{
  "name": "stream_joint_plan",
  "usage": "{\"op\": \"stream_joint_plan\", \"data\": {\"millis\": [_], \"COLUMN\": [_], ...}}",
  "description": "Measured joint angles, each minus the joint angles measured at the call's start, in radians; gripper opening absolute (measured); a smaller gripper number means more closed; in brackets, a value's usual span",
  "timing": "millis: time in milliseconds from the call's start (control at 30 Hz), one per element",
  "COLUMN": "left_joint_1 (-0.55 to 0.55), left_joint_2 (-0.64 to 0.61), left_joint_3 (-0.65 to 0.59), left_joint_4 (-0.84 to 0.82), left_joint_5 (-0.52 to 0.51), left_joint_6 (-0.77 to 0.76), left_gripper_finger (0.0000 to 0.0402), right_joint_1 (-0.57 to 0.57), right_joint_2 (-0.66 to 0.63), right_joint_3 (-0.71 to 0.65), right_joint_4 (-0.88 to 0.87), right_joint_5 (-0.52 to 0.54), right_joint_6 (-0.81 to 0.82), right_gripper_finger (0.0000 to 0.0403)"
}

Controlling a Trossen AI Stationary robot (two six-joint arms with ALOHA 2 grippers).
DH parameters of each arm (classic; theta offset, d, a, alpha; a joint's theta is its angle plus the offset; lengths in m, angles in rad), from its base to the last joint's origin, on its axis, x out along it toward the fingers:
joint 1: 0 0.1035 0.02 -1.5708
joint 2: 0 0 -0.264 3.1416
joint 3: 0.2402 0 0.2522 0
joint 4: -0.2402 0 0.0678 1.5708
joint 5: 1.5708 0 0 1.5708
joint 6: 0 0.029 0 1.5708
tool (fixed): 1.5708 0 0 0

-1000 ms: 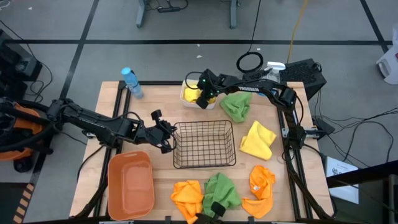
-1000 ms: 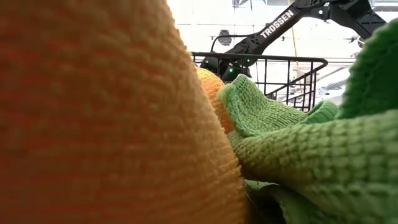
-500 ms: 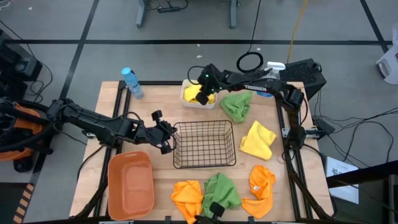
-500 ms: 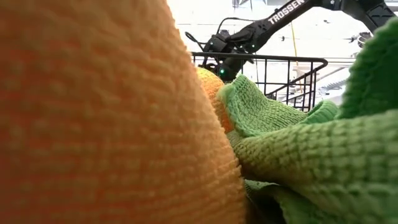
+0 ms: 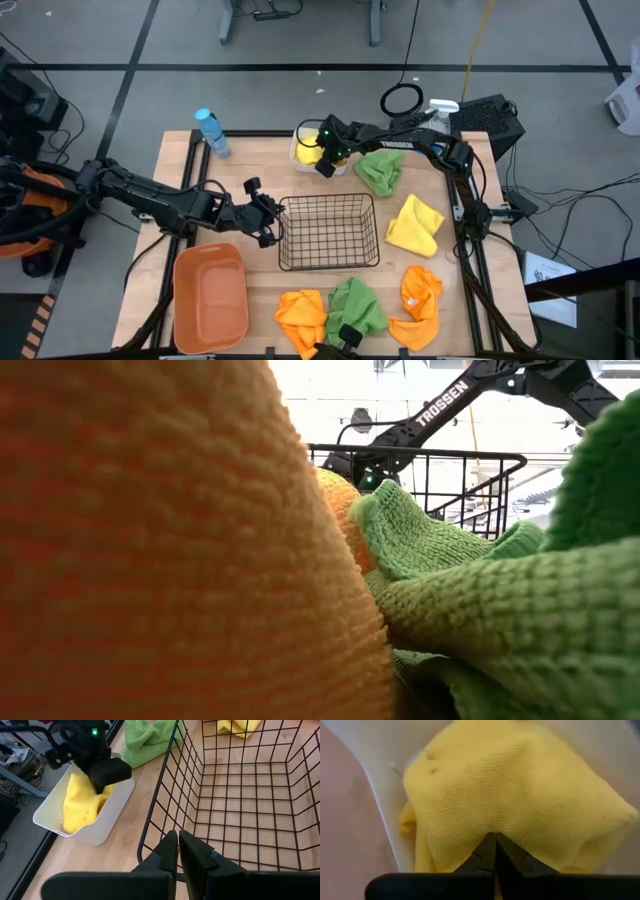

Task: Sort microfiber towel by color & place in baskets
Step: Put the left yellow microfiber cloth into the white bin, then put the yellow microfiber cloth into the white bin

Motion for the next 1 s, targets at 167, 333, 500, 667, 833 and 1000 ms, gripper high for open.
{"op": "stream_joint_plan", "data": {"millis": [167, 333, 500, 667, 833, 1000], "left_joint_1": [0.000, 0.000, 0.000, 0.000, 0.000, 0.000], "left_joint_2": [0.000, 0.000, 0.000, 0.000, 0.000, 0.000], "left_joint_3": [0.000, 0.000, 0.000, 0.000, 0.000, 0.000], "left_joint_4": [0.000, -0.001, -0.001, 0.000, 0.000, 0.001], "left_joint_5": [0.000, 0.000, 0.000, 0.000, 0.000, 0.000], "left_joint_6": [0.000, 0.001, 0.001, 0.000, 0.001, 0.000], "left_gripper_finger": [0.0025, 0.0025, 0.0025, 0.0025, 0.0025, 0.0025], "right_joint_1": [0.000, 0.009, 0.042, 0.114, 0.235, 0.352], "right_joint_2": [-0.045, -0.117, -0.226, -0.357, -0.477, -0.596], "right_joint_3": [0.000, 0.000, 0.000, 0.001, 0.001, -0.046], "right_joint_4": [-0.012, -0.042, -0.117, -0.350, -0.647, -0.847], "right_joint_5": [0.000, 0.000, 0.001, 0.043, 0.221, 0.312], "right_joint_6": [-0.003, -0.003, -0.001, 0.016, 0.102, 0.248], "right_gripper_finger": [0.0000, 0.0000, 0.0000, 0.0000, 0.0000, 0.0000]}}
